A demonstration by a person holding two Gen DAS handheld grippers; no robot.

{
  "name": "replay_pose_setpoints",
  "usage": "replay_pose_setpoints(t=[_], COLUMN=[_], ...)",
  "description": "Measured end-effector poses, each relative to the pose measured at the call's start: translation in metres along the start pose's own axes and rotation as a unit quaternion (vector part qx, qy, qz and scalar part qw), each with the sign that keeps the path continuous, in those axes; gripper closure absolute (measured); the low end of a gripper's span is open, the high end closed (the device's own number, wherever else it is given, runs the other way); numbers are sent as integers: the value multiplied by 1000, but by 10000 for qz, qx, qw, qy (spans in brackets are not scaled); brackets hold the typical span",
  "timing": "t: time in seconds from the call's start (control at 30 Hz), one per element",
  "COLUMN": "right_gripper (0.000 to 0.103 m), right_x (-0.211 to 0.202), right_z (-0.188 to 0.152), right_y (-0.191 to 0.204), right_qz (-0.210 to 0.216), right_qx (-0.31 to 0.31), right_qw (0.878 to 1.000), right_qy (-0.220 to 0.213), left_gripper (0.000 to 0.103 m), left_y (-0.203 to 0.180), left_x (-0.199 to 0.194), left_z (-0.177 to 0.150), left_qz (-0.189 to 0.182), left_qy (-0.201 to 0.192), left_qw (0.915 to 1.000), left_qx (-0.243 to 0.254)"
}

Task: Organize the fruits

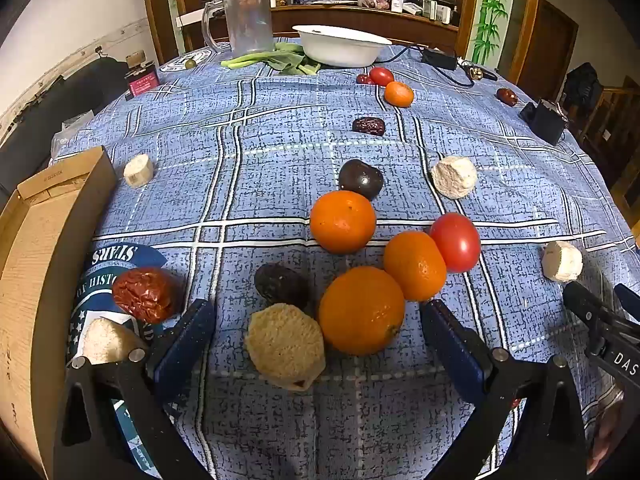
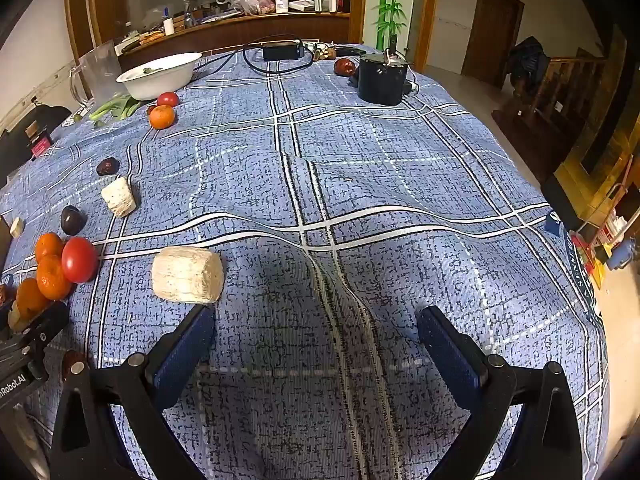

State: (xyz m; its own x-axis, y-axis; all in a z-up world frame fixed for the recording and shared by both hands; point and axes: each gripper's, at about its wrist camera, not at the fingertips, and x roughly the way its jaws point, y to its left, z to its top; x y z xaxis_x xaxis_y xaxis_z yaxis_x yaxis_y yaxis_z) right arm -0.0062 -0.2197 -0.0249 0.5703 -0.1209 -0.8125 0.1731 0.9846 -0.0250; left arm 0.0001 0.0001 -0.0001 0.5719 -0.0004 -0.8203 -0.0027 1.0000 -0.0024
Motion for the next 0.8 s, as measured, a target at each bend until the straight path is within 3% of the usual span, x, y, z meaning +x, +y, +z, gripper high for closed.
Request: replay_pose_setpoints(t=[0.53, 0.7, 0.8], right_gripper=[1, 1, 1], right_x=[-8, -13, -26], right_z=[-8, -12, -21], right_y=[4, 6, 8], right_qz=[-370, -187, 135], right_qx=[675, 610, 752], right_qw=[9970, 9976, 9969], right_qy=[90, 271, 207], left_gripper=[0, 1, 4], left_y=[3, 14, 27], left_x=[-8, -26, -42], left_z=[-10, -21, -27], left_qz=[-267, -443, -482], left_qy=[178, 119, -62], left_qw=[9987, 9986, 9988], left_qx=[384, 269, 99])
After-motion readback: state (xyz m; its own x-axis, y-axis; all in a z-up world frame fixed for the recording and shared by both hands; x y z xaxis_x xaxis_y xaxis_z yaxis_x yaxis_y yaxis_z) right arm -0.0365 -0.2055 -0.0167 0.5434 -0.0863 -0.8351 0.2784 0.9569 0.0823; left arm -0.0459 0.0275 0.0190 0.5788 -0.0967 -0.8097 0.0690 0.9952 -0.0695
